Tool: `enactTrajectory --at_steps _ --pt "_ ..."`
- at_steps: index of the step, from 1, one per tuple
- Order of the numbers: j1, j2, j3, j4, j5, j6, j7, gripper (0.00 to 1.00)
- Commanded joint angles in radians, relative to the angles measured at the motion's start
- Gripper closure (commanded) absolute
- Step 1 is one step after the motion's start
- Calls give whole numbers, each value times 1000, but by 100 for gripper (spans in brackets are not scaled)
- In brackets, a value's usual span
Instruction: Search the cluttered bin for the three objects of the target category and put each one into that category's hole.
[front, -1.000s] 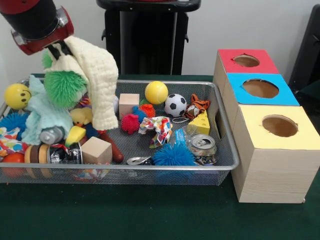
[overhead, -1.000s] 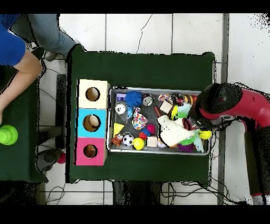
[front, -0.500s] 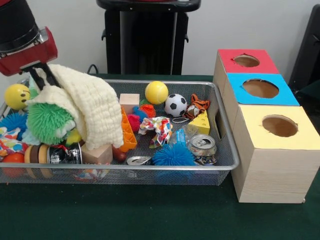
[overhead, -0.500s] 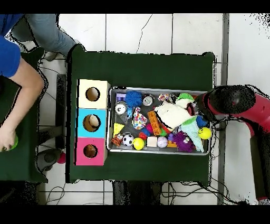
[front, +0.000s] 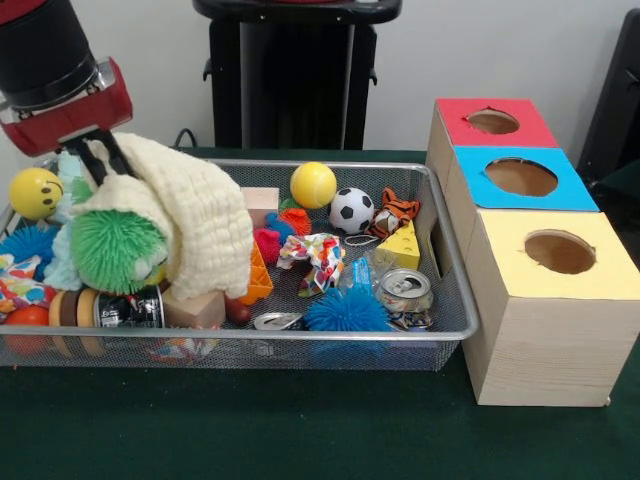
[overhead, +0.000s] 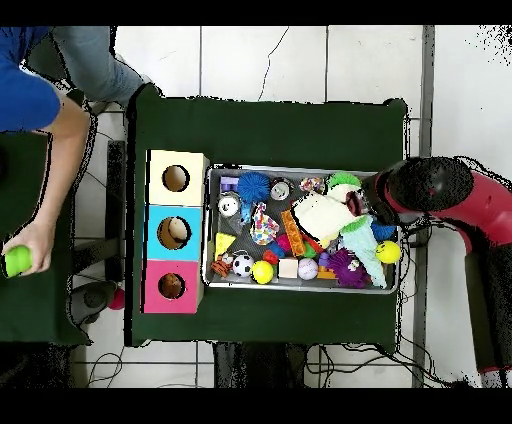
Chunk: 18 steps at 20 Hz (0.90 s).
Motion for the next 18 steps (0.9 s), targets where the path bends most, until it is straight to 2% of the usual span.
enactTrajectory --at_steps 1,4,10,18 --pt "31 25 -42 48 32 60 103 100" --pt "34 14 -48 105 89 94 159 100" --pt "48 -16 -63 227 171 -5 245 100" --pt "83 -44 -92 325 263 -111 298 100"
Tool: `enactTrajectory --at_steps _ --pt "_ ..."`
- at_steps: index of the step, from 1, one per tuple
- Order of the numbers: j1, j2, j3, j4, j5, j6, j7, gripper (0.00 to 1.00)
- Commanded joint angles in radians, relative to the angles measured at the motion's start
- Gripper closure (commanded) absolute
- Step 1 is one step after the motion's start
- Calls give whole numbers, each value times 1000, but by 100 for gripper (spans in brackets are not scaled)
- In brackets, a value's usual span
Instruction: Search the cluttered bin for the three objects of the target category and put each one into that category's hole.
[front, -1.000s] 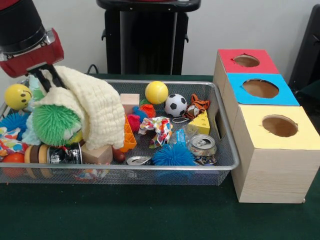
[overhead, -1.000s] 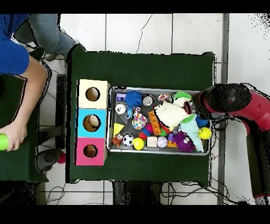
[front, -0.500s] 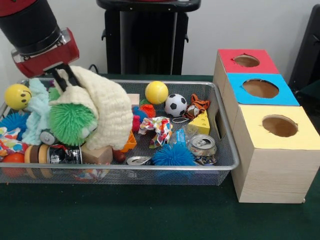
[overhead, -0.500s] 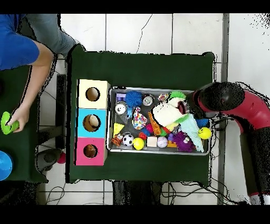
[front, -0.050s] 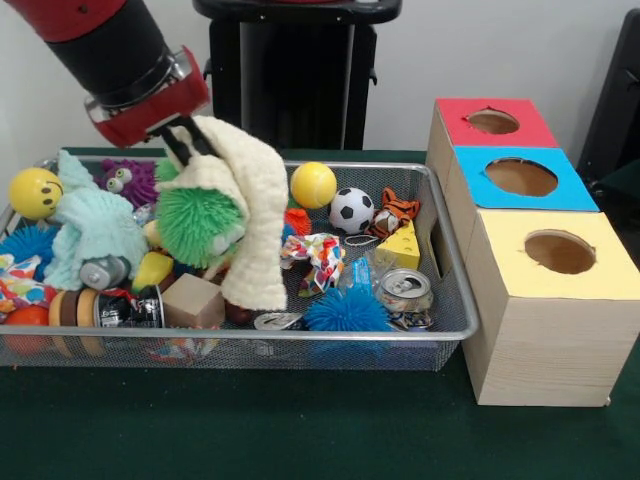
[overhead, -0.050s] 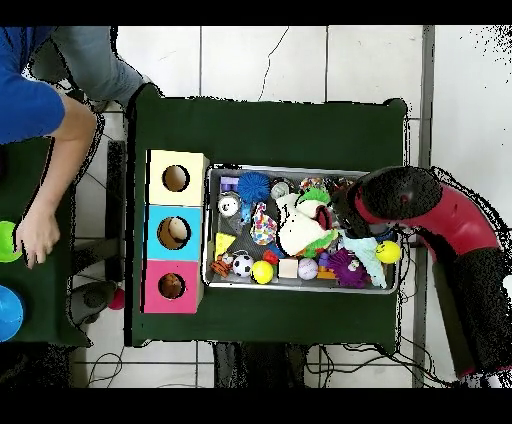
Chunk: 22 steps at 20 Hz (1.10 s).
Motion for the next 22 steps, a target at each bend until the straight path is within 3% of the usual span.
enactTrajectory --at_steps 1,7,14,19,22 --pt "38 -32 -43 176 111 -112 297 100" --pt "55 -35 -42 227 175 -210 293 100" --pt "50 -1 -15 251 211 -404 248 100" --pt "61 19 -23 204 146 -466 160 100" --pt "49 42 -16 183 91 -557 99 100"
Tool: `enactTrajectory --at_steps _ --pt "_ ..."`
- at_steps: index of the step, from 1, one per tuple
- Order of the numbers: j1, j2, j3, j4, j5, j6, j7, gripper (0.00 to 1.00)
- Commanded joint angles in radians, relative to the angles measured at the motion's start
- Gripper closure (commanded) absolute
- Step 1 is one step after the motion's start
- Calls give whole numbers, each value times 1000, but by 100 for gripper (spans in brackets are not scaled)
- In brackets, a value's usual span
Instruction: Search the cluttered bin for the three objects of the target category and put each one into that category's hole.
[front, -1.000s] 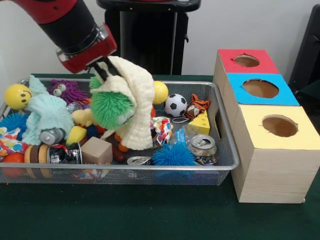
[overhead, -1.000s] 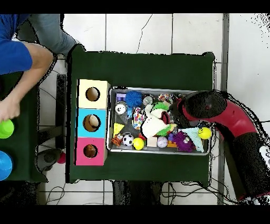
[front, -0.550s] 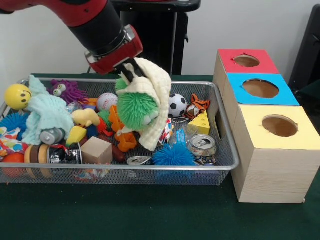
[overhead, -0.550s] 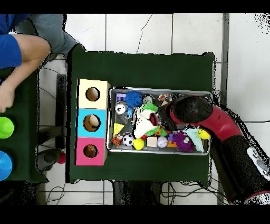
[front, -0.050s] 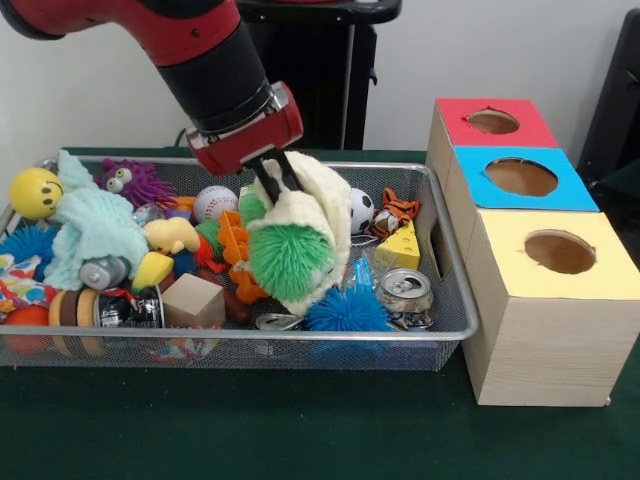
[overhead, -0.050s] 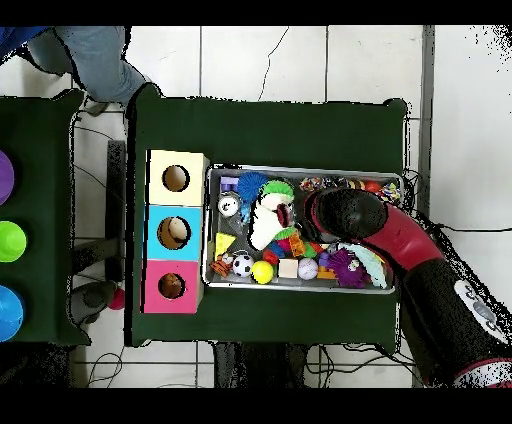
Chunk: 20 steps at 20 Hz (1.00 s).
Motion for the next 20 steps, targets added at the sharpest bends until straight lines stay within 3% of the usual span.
enactTrajectory --at_steps 1,5,6,15,20 --pt "-6 58 -3 -19 -59 -131 83 100" --pt "4 76 -25 -37 -71 -101 84 100" --pt "6 79 -29 -39 -65 -85 92 0" --pt "2 61 0 -42 -120 -107 42 0" --pt "33 35 -40 -92 -208 -20 -29 0"
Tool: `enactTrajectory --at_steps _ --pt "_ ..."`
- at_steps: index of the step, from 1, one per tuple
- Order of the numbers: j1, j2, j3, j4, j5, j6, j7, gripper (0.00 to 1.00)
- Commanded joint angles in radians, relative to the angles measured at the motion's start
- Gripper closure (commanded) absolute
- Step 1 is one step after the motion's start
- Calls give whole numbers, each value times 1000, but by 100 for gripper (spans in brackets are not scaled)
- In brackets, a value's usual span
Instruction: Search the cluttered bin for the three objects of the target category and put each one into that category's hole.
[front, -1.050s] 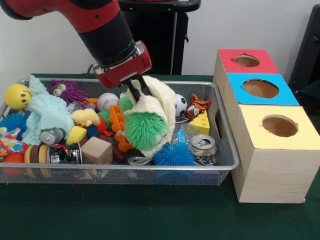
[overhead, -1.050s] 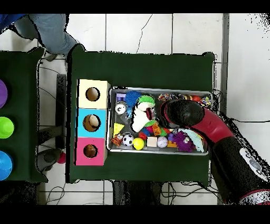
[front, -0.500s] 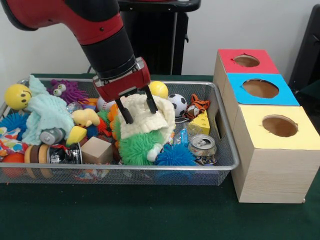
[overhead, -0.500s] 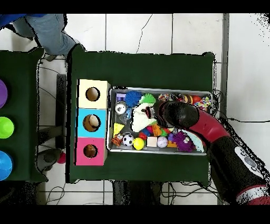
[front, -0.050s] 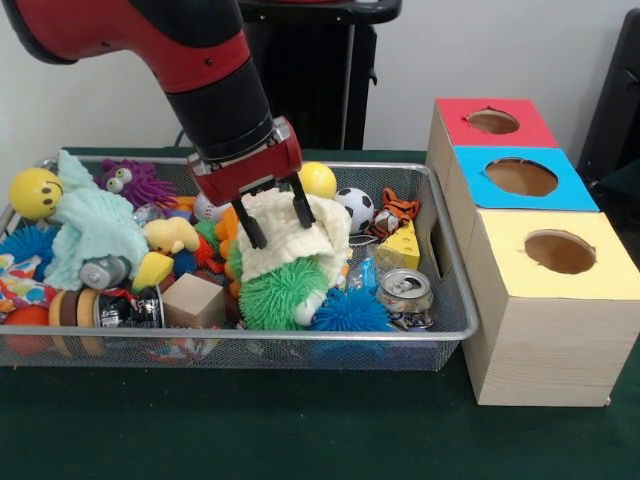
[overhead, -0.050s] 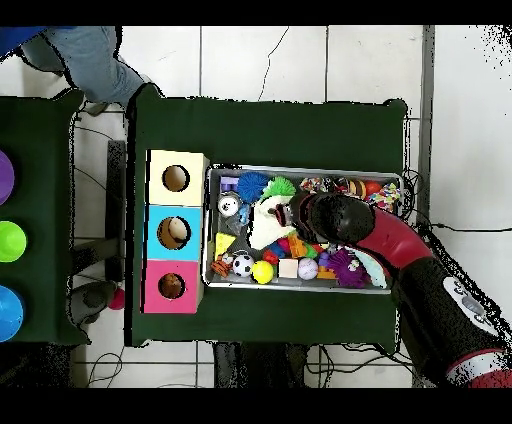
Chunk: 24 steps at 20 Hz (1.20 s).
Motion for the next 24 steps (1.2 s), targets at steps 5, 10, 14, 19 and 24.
enactTrajectory --at_steps 5,10,14,19,24 --pt "25 -21 -42 -125 -194 155 -98 0" --pt "25 -38 -33 -158 -259 228 -127 0" --pt "31 -68 -31 -174 -300 289 -133 0" --pt "39 -115 -24 -191 -328 365 -122 0" --pt "79 -104 -82 -218 -421 329 -31 0"
